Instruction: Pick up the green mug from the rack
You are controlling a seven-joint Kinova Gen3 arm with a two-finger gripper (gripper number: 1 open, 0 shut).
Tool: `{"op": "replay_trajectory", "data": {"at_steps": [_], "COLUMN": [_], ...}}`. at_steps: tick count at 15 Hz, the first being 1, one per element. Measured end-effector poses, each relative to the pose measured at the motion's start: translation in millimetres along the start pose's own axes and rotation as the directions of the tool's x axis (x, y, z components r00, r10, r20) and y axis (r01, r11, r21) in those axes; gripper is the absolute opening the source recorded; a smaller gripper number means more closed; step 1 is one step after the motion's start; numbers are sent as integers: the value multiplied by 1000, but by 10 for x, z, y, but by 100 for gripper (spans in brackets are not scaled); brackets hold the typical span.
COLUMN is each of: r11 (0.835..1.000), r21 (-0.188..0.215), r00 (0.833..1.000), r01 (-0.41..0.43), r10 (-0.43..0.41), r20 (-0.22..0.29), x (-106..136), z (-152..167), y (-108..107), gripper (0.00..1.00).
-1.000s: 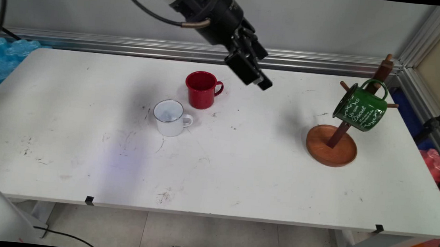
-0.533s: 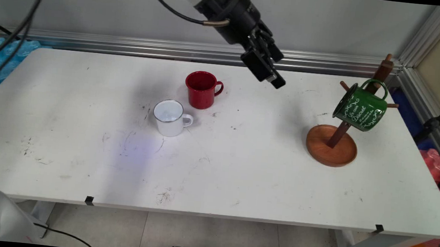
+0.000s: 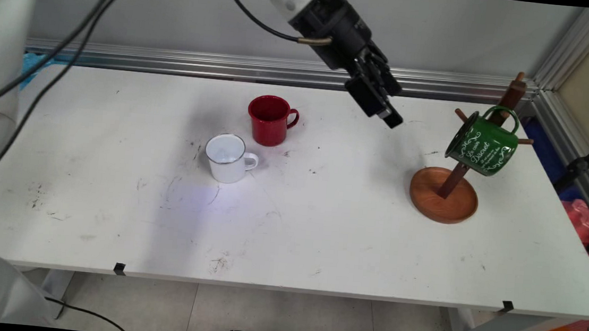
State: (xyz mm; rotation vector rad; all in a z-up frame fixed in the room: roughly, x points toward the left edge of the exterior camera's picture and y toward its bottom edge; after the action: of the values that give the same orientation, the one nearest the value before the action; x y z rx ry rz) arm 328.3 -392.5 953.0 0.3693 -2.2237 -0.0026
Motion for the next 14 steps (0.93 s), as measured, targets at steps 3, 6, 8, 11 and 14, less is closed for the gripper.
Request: {"op": "replay_trajectory", "data": {"at_steps": [3, 6, 8, 11, 14], "r11": [999, 999, 998, 998, 997], "r21": [-35, -52, -61, -69, -71], "r00": [1000, 999, 999, 998, 995], "r01": [2, 4, 4, 5, 10], "r10": [-3, -6, -7, -9, -17], "r20": [-21, -40, -51, -69, -93], "x": [-8, -17, -24, -37, -37], "z": [195, 345, 443, 597, 750], "y": [-100, -164, -195, -240, -276], "gripper": [100, 100, 100, 100, 100]}}
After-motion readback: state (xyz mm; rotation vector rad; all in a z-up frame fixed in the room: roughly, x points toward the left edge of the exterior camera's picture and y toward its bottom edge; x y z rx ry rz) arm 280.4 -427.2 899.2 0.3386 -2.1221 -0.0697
